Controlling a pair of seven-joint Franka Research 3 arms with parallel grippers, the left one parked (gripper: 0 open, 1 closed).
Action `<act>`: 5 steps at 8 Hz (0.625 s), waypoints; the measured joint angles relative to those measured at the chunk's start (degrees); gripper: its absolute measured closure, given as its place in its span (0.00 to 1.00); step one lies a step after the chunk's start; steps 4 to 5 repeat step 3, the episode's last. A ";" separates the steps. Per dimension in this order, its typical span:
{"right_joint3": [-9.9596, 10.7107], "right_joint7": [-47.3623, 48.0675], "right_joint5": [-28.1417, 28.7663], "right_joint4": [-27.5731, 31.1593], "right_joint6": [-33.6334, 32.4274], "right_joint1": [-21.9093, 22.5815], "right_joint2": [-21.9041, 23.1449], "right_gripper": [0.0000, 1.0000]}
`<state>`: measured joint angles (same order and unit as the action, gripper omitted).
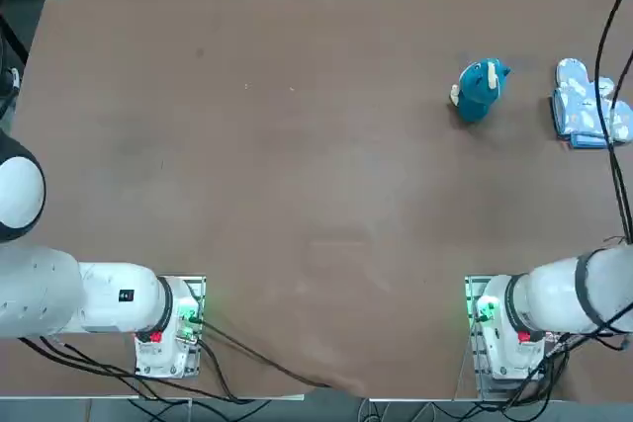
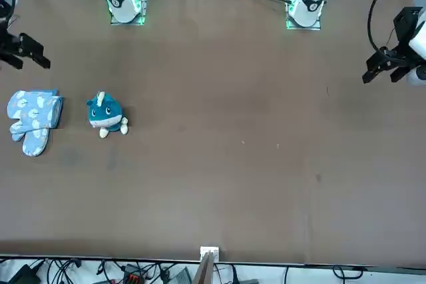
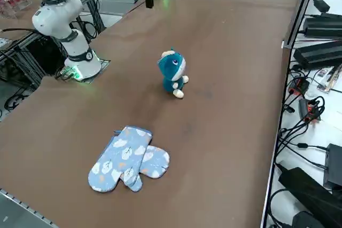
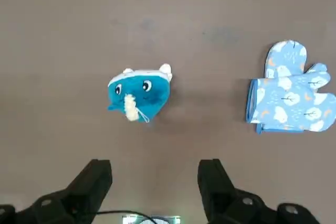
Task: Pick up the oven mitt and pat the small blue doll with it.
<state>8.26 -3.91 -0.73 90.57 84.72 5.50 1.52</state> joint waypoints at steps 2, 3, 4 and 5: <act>0.61 0.00 0.01 1.56 0.02 1.17 1.74 0.00; 0.63 0.00 0.01 1.60 0.01 1.32 1.97 0.00; 0.63 0.00 0.01 1.60 0.01 1.32 1.97 0.00; 0.63 0.00 0.01 1.60 0.01 1.32 1.97 0.00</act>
